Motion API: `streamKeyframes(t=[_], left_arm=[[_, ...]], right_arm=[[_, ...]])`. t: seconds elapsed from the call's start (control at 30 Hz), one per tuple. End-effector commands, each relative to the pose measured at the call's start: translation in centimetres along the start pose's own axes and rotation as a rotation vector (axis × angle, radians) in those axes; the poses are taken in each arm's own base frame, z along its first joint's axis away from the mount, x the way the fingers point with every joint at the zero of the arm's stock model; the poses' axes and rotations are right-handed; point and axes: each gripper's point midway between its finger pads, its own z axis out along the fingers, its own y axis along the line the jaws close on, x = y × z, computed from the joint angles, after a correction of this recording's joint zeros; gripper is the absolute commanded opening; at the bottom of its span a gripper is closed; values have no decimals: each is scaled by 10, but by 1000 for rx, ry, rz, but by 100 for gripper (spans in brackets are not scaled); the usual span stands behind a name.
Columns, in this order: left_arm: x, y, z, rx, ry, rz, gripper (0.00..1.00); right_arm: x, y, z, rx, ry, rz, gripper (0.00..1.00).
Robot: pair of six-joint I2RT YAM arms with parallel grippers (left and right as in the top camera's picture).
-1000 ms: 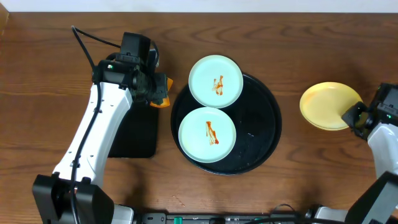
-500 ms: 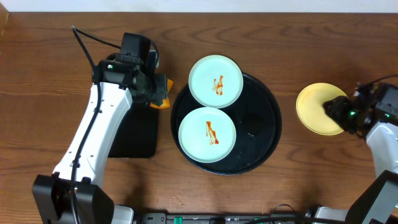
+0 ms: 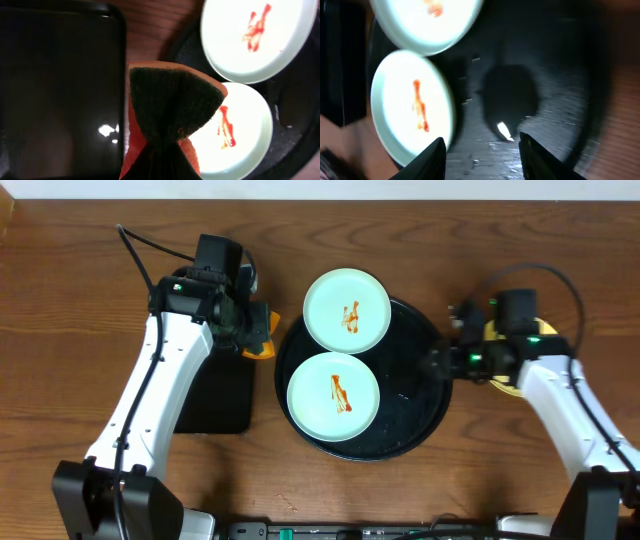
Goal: Clean dirty plates on tray and stack at the side
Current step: 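Grip the lower pale green plate rim with the right gripper, then scrub the lower pale green plate with the sponge in the left gripper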
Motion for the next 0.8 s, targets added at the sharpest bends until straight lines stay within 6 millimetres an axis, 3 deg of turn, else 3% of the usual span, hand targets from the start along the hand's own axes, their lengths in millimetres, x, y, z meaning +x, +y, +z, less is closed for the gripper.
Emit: streamKeyframes(t=[0.0, 0.27, 0.57, 0.7, 0.77], left_arm=[[9, -21, -2, 77, 23, 17, 7], [44, -39, 24, 77, 111, 46, 8], [80, -54, 55, 88, 178, 74, 7], [86, -64, 58, 98, 177, 102, 7], [87, -71, 59, 107, 171, 102, 7]], right_arm=[[6, 22, 11, 62, 23, -96, 43], [35, 50, 62, 108, 131, -130, 26], [59, 24, 111, 220, 236, -81, 20], [61, 21, 119, 224, 243, -75, 4], [58, 20, 119, 225, 233, -78, 1]])
